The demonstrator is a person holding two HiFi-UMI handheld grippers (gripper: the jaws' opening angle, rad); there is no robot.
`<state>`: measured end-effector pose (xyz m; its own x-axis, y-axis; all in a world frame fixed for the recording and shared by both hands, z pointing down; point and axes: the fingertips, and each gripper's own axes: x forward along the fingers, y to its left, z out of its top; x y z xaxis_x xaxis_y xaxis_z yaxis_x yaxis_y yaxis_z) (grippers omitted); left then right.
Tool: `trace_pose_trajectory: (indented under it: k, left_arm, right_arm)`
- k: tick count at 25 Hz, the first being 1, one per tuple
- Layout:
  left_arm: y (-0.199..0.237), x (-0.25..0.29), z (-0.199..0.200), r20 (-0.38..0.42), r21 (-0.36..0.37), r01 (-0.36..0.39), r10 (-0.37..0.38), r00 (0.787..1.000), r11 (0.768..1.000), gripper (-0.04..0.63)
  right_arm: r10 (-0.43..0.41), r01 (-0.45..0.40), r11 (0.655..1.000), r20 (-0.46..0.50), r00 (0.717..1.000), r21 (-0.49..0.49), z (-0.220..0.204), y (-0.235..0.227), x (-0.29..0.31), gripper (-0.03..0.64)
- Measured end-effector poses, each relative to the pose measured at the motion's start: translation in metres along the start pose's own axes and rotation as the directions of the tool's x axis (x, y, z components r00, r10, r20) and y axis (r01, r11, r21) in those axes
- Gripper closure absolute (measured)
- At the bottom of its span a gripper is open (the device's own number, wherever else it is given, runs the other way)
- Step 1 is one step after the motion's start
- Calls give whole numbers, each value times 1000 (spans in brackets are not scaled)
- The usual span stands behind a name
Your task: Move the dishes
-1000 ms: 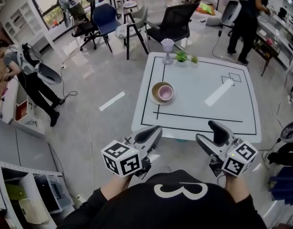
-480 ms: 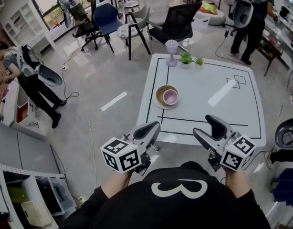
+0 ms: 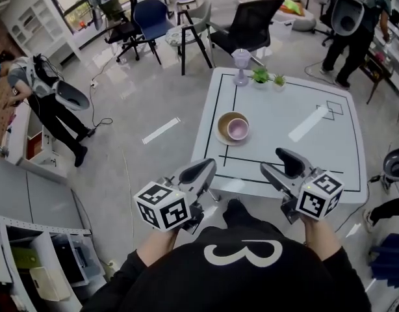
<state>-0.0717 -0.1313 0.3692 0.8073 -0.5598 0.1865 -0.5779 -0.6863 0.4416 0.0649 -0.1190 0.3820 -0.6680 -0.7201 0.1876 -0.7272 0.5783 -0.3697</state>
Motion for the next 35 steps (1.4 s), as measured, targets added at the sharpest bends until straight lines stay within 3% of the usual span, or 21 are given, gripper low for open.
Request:
trace_pose_trajectory:
  k: [12,28,35]
  left_arm:
    - [39,18,25,12,-27,-71,72,997,997,592]
    - [88,42,26,-29,-87,-156,154,988,984,592]
    - [100,41,22,-42,-109,-171,167,985,979,592]
  right_arm:
    - [-7,8,1000,-106,994,16,4,-57,69,368]
    - [-39,43,999,-275,961,11,-48,-117,143,400]
    - [-69,80,996,-295,953,24,-61,-129,160,437]
